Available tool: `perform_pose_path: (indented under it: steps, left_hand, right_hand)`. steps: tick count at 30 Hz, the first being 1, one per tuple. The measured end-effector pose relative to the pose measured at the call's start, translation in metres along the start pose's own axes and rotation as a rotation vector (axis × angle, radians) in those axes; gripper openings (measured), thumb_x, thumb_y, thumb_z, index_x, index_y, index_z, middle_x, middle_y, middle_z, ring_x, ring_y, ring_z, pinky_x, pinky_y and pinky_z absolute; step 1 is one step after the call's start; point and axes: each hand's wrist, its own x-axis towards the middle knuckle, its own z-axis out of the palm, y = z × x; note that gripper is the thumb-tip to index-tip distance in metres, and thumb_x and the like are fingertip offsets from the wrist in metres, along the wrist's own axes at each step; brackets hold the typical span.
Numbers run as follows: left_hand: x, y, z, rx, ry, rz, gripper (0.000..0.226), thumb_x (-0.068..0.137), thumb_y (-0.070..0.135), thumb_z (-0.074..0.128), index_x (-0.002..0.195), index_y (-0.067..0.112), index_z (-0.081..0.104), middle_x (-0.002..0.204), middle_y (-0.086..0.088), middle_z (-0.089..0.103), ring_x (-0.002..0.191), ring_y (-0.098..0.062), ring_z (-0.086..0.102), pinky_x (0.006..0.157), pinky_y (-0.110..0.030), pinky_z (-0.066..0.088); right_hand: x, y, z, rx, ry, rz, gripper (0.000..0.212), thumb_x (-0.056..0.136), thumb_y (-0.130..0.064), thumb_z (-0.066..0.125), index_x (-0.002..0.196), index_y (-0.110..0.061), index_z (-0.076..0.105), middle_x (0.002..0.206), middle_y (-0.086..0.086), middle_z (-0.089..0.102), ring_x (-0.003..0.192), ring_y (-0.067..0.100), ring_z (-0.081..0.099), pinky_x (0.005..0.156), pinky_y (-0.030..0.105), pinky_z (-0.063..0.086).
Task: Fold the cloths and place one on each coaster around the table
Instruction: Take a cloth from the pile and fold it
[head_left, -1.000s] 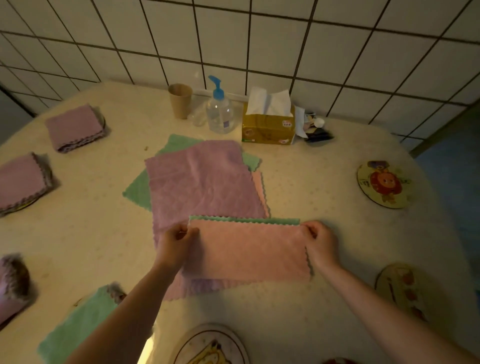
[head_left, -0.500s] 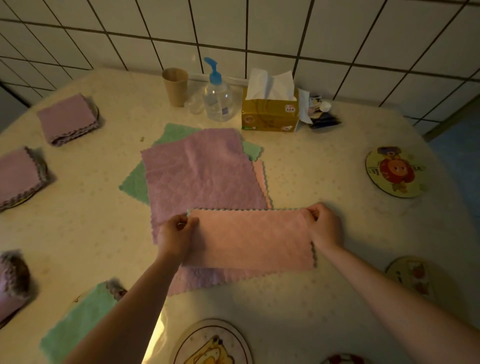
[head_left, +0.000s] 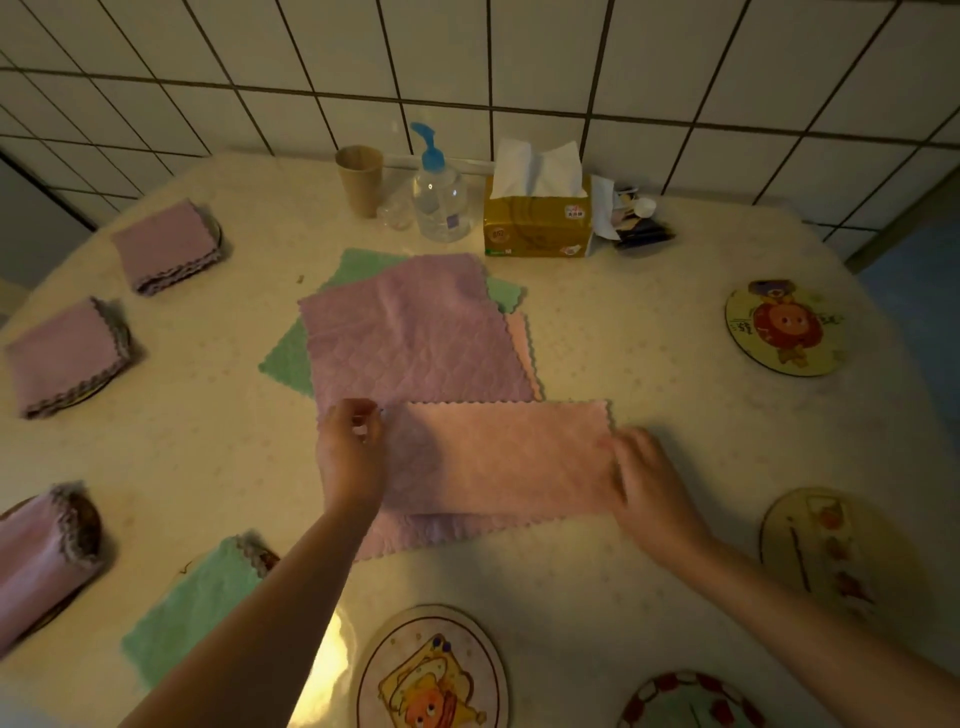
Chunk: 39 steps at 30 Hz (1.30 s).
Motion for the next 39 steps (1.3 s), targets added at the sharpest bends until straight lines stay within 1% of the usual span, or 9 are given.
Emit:
perform_pose_path:
  steps: [4,7,11,15,21,27,30,33,39]
  left_hand:
    - [-0.075,0.011,0.005,0.217,-0.328,0.710,0.027,0.089,0.021,0.052,0.115,0.023,0.062,0.126,0.005,0.055,0.113,-0.009,0.050,0.095,-0.025,0.045]
    - [-0.111,-0.002,0.021,0.465,-0.637,1.022,0.059,0.090,0.027,0.050,0.147,0.024,0.035,0.157,0.002,0.024,0.146,-0.017,0.012,0.120,-0.036,0.014]
    - [-0.115,-0.025,0.027,0.670,-0.713,0.797,0.067,0.096,0.042,0.030,0.152,0.028,-0.005,0.157,0.010,-0.017,0.144,-0.016,-0.021,0.119,-0.041,-0.008]
    - [-0.102,-0.046,0.009,0.691,-0.681,0.739,0.063,0.099,0.043,0.029,0.151,0.036,-0.007,0.156,0.015,-0.020,0.143,-0.012,-0.023,0.114,-0.035,-0.018]
    - [-0.095,-0.072,-0.019,0.704,-0.606,0.600,0.055,0.100,0.050,0.015,0.149,0.042,-0.008,0.156,0.017,-0.020,0.142,-0.010,-0.025,0.113,-0.027,-0.020]
    - [-0.099,-0.069,-0.015,0.697,-0.530,0.517,0.063,0.093,0.055,0.004,0.152,0.034,0.010,0.159,0.008,-0.004,0.147,-0.018,-0.010,0.119,-0.033,-0.007]
    - [-0.110,-0.053,-0.003,0.680,-0.432,0.534,0.060,0.097,0.048,0.018,0.150,0.021,0.027,0.158,-0.002,0.018,0.147,-0.025,0.004,0.120,-0.042,0.006]
    - [-0.127,-0.029,0.019,0.599,-0.447,0.676,0.059,0.098,0.042,0.031,0.152,0.020,0.020,0.158,-0.001,0.020,0.147,-0.022,0.010,0.119,-0.045,0.016]
    - [-0.148,0.007,0.057,0.452,-0.468,0.760,0.061,0.089,0.033,0.056,0.145,0.018,0.037,0.151,-0.003,0.038,0.140,-0.026,0.032,0.113,-0.045,0.030]
  right_hand:
    - [-0.041,-0.003,0.011,-0.298,-0.194,-0.415,0.076,0.053,0.007,0.071,0.126,-0.012,0.056,0.126,0.003,0.056,0.116,0.020,0.046,0.090,0.029,0.049]
    - [-0.041,-0.006,0.008,-0.378,-0.203,-0.442,0.085,0.041,0.004,0.063,0.124,-0.014,0.059,0.123,0.002,0.061,0.114,0.018,0.046,0.083,0.024,0.051]
    - [-0.037,-0.001,0.006,-0.430,-0.285,-0.420,0.097,0.035,0.004,0.078,0.127,-0.016,0.055,0.128,-0.001,0.053,0.115,0.016,0.044,0.083,0.022,0.049]
    - [-0.030,-0.004,0.001,-0.442,-0.325,-0.452,0.093,0.033,0.005,0.081,0.121,-0.015,0.060,0.120,0.002,0.061,0.105,0.021,0.062,0.078,0.026,0.053]
    - [-0.020,-0.012,0.002,-0.424,-0.284,-0.454,0.073,0.040,0.007,0.076,0.110,-0.012,0.064,0.109,0.005,0.065,0.093,0.024,0.066,0.065,0.031,0.058]
    - [-0.015,-0.008,0.002,-0.466,-0.223,-0.427,0.072,0.038,0.005,0.083,0.106,-0.008,0.066,0.101,0.005,0.066,0.085,0.022,0.066,0.061,0.027,0.055]
    - [-0.013,-0.008,-0.007,-0.448,-0.236,-0.453,0.067,0.045,0.009,0.078,0.108,-0.008,0.063,0.101,0.005,0.063,0.087,0.024,0.063,0.063,0.031,0.055]
    - [-0.014,-0.016,-0.023,-0.438,-0.231,-0.483,0.051,0.057,0.007,0.070,0.104,-0.011,0.060,0.097,0.004,0.058,0.084,0.023,0.057,0.063,0.031,0.052]
    - [-0.061,-0.036,-0.038,-0.397,-0.162,-0.666,0.028,0.089,-0.006,0.040,0.116,-0.010,0.047,0.102,0.008,0.063,0.092,0.025,0.061,0.078,0.037,0.054]
